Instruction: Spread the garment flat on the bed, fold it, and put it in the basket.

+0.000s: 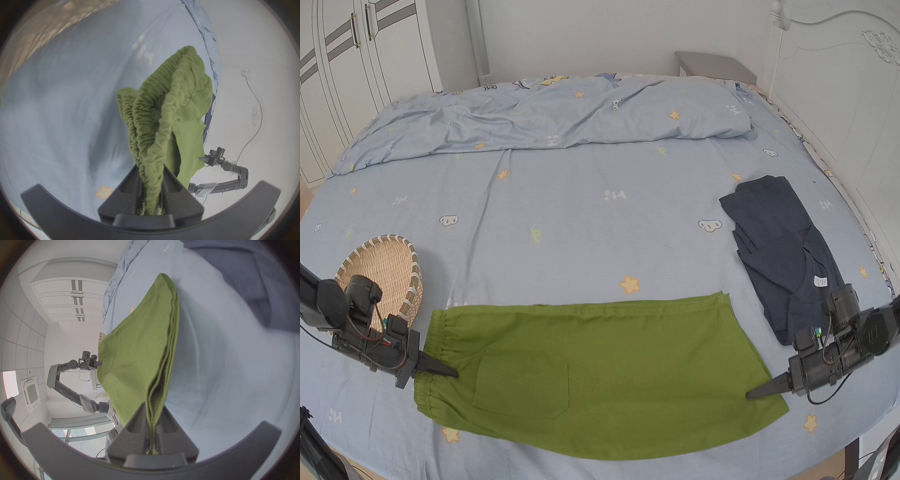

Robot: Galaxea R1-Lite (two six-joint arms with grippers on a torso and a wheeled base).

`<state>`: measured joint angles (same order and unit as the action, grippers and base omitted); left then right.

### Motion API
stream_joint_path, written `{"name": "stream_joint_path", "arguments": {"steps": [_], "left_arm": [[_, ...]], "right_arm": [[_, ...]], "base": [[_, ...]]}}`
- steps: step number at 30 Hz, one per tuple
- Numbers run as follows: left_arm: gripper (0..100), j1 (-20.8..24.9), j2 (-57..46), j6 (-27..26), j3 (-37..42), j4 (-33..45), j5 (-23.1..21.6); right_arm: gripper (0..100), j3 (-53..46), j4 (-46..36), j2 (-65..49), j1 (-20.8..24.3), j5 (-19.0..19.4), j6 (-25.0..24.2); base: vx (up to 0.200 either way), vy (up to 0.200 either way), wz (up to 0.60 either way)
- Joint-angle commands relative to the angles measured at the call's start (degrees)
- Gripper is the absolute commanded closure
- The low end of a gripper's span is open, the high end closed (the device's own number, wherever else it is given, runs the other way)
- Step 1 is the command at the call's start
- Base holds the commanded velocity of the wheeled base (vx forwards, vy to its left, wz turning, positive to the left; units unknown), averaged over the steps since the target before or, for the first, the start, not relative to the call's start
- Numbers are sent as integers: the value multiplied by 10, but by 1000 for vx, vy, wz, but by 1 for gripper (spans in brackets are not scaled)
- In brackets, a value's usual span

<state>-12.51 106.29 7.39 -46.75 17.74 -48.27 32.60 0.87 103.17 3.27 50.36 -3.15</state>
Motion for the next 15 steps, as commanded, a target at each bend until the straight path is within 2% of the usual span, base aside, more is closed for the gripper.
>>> {"name": "stream_joint_path", "arguments": {"steps": [1, 10, 11, 15], "left_arm": [[100, -38, -29, -59, 75, 0, 0], [100, -44, -21, -74, 77, 0, -1], [100, -45, -21, -74, 77, 0, 0], [100, -47, -22, -75, 77, 0, 0]], "right_arm": [[100, -97, 53, -45, 23, 2, 0], [100, -126, 108, -28, 21, 3, 1], [0, -126, 109, -27, 21, 3, 1], [0, -124, 111, -16, 18, 3, 0]], "base": [[0, 0, 0], [0, 0, 0], [0, 0, 0], [0, 0, 0]]}}
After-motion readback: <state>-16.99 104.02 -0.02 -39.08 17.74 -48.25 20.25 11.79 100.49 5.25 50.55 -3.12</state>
